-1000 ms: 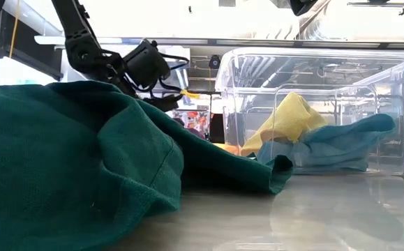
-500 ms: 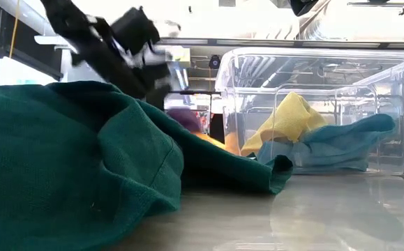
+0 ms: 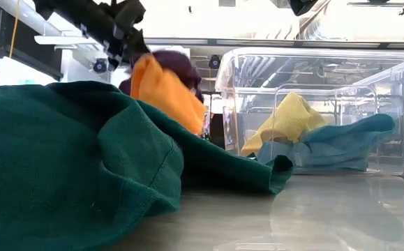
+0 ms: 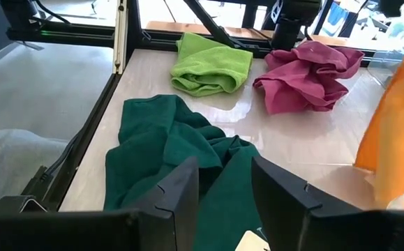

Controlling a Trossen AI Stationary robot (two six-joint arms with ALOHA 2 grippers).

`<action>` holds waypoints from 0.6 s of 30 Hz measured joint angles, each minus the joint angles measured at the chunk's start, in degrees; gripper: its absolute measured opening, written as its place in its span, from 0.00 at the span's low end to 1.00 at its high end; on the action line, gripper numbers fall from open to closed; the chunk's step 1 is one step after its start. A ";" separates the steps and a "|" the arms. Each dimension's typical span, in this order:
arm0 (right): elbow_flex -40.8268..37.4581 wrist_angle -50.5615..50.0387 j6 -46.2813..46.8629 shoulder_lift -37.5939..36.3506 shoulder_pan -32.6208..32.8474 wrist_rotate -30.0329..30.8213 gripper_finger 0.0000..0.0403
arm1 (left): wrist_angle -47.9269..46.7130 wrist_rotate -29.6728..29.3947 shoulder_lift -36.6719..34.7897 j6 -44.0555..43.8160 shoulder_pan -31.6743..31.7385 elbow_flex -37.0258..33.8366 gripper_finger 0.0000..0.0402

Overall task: Sort towels by color in basket
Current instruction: Put the violet towel into the top transparent bin

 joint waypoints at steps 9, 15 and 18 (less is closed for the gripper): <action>0.00 -0.15 -0.20 0.00 -0.05 0.00 0.32 | -0.48 -1.87 9.21 -10.04 -1.08 -6.28 0.03; 0.01 -0.25 -0.19 0.00 -0.07 0.00 0.32 | 0.19 1.35 15.21 -13.52 -1.01 -7.87 0.19; 0.00 -0.57 -0.15 0.00 -0.10 0.00 0.32 | 0.38 2.43 15.56 -13.77 -1.01 -7.86 0.31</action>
